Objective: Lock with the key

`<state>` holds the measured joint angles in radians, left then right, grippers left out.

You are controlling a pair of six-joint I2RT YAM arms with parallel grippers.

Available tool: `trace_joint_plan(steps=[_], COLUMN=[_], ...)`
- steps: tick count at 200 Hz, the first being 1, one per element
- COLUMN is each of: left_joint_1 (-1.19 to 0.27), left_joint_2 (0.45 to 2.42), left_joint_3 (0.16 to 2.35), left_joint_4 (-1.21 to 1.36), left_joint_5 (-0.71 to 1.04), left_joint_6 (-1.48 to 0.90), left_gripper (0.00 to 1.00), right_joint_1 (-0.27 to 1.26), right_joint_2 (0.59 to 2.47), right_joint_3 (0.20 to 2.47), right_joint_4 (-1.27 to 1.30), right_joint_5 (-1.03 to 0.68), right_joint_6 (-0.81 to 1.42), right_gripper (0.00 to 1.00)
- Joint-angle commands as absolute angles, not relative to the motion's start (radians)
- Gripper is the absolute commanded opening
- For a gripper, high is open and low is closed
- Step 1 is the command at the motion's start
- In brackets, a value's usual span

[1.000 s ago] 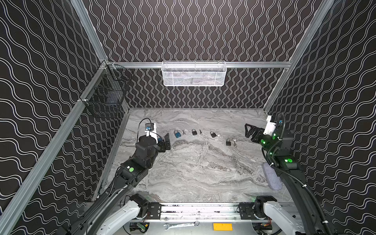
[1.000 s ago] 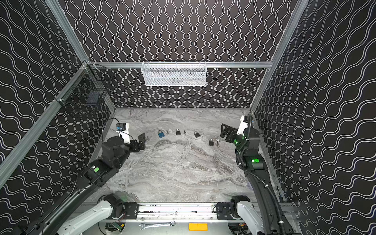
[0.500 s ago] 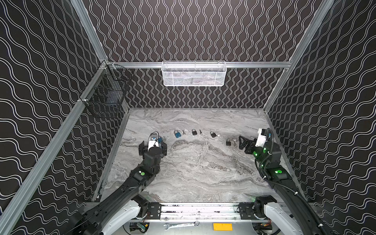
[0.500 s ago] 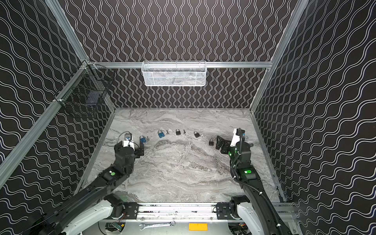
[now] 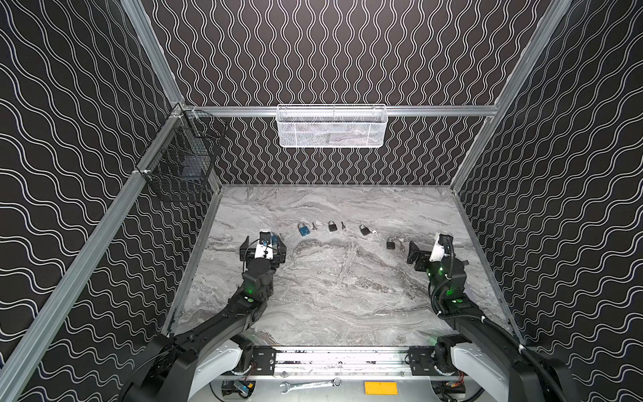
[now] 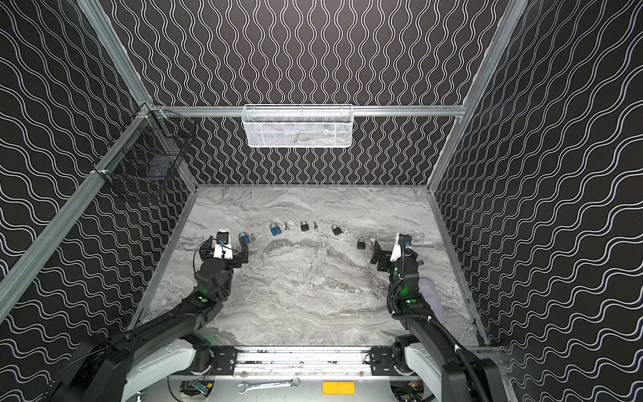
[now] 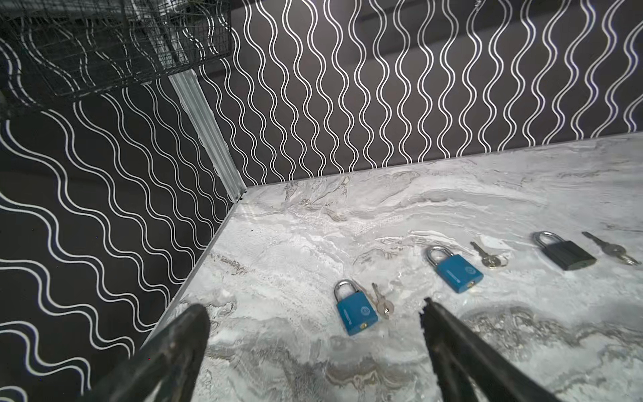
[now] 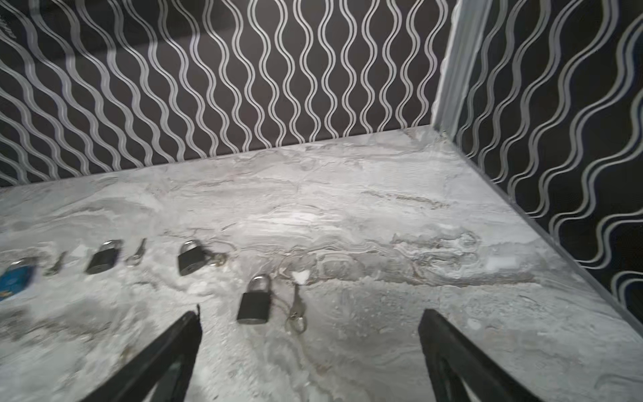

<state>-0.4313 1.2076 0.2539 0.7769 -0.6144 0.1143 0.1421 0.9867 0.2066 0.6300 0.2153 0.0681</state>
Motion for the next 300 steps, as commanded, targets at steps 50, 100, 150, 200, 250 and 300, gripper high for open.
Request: trace_joint_plan(steps=[50,100,150,200,250,300], left_joint_1=[-0.328,-0.284,-0.267,-0.277,-0.219,-0.165], left_joint_2=[1.299,1.314,1.285,1.329,1.356,1.600], left_joint_3=[0.223,0.232,0.246,0.203,0.170,0.098], left_joint_4=[1.061,1.078,0.987,1.105,1.166,1.510], left_joint_5=[-0.412,-0.318,-0.308,-0.344,-0.289,-0.224], left_joint_6=[0.118,0.096,0.095,0.190,0.161,0.127], left_gripper=[0.98,0.98,0.98,0.99,0.99,0.99], right_joint_1=[0.072,0.033,0.011,-0.003,-0.012,-0.049], right_joint_2=[1.235,1.315,1.441,1.515,1.535,1.537], right_joint_3=[0.182,0.143,0.115,0.135,0.161,0.145], right_joint_4=[1.062,1.177,1.375,1.396,1.367,1.402], right_joint_5=[0.277,0.243,0.205,0.193,0.168,0.138], right_joint_6=[-0.026,-0.007,-0.005,0.008,0.010,0.040], right_gripper=[0.99,0.99,0.99,0.99,0.99,0.99])
